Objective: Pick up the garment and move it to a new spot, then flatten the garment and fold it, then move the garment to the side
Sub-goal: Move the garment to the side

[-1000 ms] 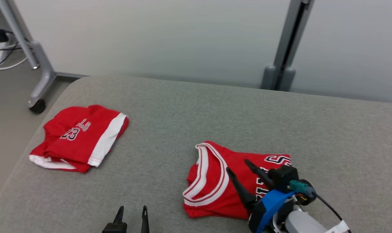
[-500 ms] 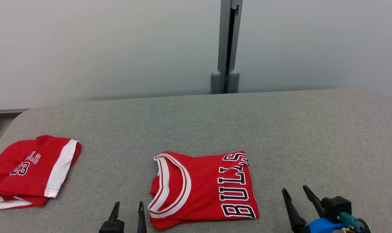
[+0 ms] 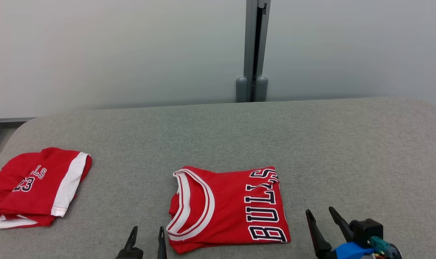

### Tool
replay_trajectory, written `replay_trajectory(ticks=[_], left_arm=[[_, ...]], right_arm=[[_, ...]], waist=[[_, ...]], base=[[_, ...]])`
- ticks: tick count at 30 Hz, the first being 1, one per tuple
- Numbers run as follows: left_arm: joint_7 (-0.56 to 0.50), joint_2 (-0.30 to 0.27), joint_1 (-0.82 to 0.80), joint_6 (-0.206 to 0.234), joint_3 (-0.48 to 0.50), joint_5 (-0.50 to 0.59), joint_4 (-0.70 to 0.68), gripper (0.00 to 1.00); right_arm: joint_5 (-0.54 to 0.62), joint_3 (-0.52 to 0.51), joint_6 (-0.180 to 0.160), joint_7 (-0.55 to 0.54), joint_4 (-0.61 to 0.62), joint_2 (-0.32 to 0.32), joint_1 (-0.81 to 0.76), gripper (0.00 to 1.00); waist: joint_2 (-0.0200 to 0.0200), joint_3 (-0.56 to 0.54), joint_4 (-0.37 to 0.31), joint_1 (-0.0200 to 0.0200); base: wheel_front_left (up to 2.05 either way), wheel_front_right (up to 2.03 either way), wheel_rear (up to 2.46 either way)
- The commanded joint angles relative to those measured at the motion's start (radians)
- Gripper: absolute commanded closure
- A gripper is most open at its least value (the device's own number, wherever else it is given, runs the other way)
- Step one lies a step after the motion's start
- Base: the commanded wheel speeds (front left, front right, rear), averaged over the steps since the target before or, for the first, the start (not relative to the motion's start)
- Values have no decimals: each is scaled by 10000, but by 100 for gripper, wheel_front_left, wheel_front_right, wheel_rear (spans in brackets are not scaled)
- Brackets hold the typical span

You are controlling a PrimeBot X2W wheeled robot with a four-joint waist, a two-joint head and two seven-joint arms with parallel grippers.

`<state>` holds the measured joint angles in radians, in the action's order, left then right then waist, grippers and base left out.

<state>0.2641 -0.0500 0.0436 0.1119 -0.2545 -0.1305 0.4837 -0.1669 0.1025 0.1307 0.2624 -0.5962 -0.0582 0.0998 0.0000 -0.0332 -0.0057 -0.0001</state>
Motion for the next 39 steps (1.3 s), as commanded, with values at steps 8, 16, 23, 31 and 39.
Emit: replay_trajectory(ticks=[8, 16, 23, 31, 39], left_arm=[[1, -9, -418, -135, -401, -65, 82, 0], [1, -9, -584, -210, -627, -39, 70, 0], [1, -9, -637, -181, -634, -60, 52, 0], [0, -6, -416, -309, -815, -126, -206, 0], [0, -6, -539, -340, -1360, -437, -315, 0]], right_arm=[[-558, 889, 0, 29, -1361, 57, 1599, 0], [-1376, 1015, 0, -149, -3817, 60, 2660, 0], [-1997, 1876, -1, -386, -5081, 128, 2737, 100], [-1961, 1337, -38, -27, -5206, -288, 2935, 100], [-1550, 1310, -34, -6, -4650, -236, 2594, 100]], waist=[[0, 664, 998, 1], [0, 1090, 1618, 1], [0, 1020, 1528, 1], [0, 636, 540, 1], [0, 505, -1918, 1]], base=[[0, 0, 0], [0, 0, 0], [0, 0, 0], [0, 0, 0], [0, 0, 0]])
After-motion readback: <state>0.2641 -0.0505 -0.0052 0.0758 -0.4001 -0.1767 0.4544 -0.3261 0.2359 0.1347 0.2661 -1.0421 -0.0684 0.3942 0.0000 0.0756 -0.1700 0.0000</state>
